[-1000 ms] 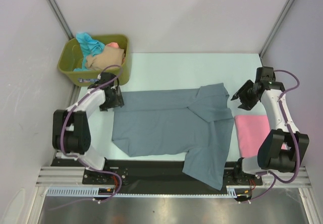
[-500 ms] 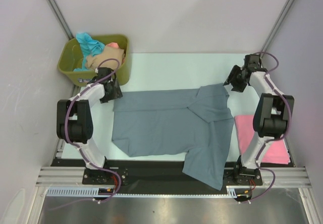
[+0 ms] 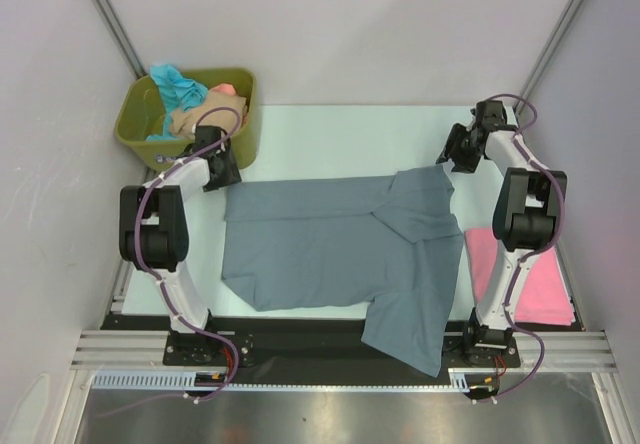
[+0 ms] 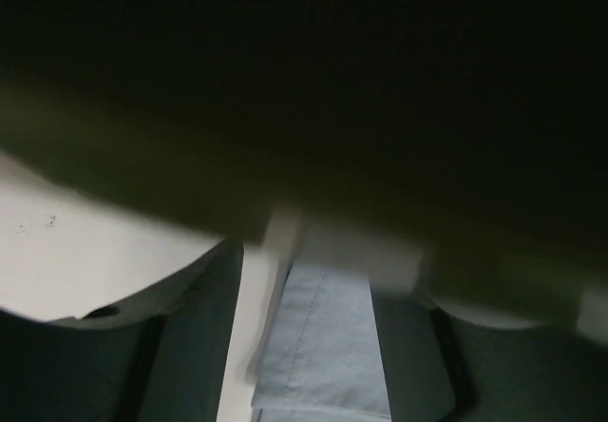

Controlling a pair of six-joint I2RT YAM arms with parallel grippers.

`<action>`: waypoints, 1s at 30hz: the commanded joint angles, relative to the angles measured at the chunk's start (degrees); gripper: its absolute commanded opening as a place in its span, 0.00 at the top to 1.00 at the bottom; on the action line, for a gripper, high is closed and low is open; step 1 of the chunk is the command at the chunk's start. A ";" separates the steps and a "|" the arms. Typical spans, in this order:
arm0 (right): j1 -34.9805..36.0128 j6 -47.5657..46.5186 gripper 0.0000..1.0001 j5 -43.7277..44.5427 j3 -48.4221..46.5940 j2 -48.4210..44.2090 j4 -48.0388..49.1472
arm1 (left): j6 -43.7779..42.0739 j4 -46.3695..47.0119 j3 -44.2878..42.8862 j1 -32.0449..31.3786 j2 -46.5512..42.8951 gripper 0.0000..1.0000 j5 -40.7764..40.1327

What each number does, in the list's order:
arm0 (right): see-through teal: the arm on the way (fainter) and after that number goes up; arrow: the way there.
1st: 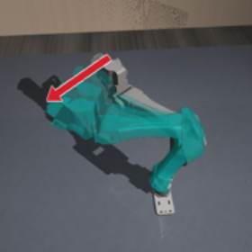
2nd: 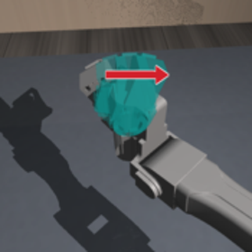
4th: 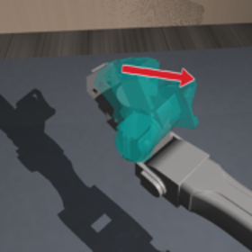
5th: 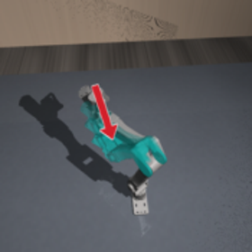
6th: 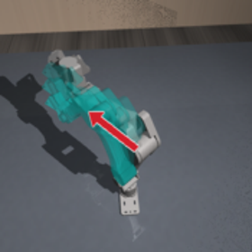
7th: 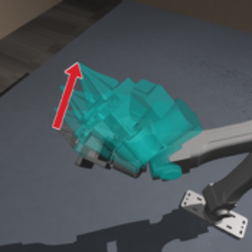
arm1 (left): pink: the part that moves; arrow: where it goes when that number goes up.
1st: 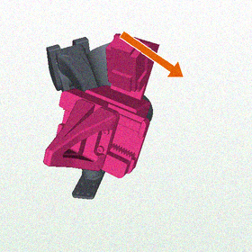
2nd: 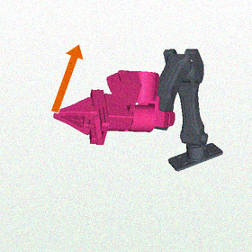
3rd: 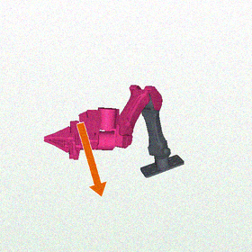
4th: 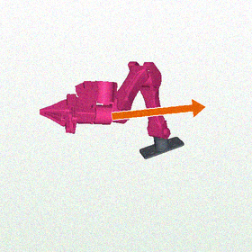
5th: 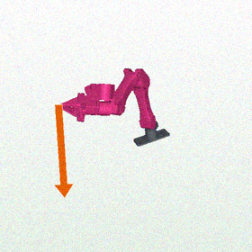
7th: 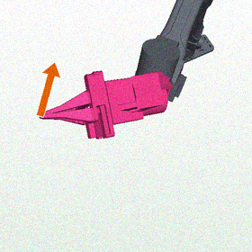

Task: Fold and stack the t-shirts
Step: Fold the tshirt

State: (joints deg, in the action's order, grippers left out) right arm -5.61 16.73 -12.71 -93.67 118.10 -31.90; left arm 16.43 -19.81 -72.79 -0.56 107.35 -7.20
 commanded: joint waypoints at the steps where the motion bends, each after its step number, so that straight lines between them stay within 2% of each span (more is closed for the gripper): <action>1: -0.11 -1.26 0.44 -1.00 -2.92 1.60 -0.88 | -0.87 1.97 -2.18 0.29 0.84 0.40 1.14; 7: 1.04 -1.09 0.49 -0.22 -3.89 3.45 -0.53 | 0.27 2.76 -1.74 0.29 1.63 0.47 0.96; 8: 1.12 -1.00 0.50 -0.12 -3.89 3.80 -0.62 | 0.36 2.68 -1.74 0.29 1.81 0.51 0.87; 10: 1.12 -0.65 0.53 0.14 -3.63 4.32 0.17 | 0.45 2.94 -1.65 0.29 1.81 0.53 0.79; 16: 1.39 0.93 0.54 -0.82 -4.15 5.21 1.32 | 0.10 4.60 -0.07 -0.58 0.93 0.51 -0.53; 19: 1.39 1.37 0.57 -0.48 -4.42 5.12 1.14 | 0.01 5.75 1.68 -1.90 -0.82 0.60 -3.77; 23: 1.39 0.85 0.57 -0.30 -4.15 4.33 1.23 | -0.69 13.99 9.84 -3.66 -8.02 0.51 -5.54; 30: 1.04 1.37 0.57 -0.21 -2.66 2.84 2.10 | 1.59 17.44 16.01 -5.24 -14.88 0.54 -12.39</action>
State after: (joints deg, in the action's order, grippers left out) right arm -4.40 17.54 -13.04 -95.39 123.22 -31.75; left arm 16.58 -7.64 -58.81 -5.78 96.68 -14.90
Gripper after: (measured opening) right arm 0.435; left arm 0.469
